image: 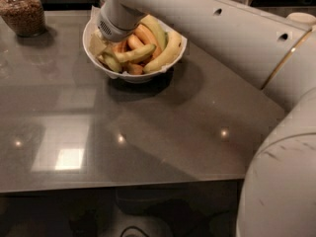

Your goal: Pick banana from white bowl

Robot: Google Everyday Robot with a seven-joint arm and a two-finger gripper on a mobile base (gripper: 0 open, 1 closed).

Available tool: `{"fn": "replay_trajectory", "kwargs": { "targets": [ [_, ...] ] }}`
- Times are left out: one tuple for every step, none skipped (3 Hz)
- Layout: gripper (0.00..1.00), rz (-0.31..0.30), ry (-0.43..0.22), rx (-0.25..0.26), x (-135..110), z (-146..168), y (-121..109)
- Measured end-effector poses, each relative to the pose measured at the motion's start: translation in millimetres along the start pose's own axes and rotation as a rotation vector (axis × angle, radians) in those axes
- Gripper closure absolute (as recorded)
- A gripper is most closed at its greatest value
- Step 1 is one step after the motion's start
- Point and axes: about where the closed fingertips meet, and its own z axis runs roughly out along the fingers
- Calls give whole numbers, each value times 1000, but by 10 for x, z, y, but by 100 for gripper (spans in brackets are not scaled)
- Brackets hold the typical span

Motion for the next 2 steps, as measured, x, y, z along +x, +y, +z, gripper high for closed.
{"fn": "replay_trajectory", "kwargs": {
  "targets": [
    [78, -1, 1, -1, 3, 6, 2],
    [99, -1, 1, -1, -16, -29, 10]
  ]
}}
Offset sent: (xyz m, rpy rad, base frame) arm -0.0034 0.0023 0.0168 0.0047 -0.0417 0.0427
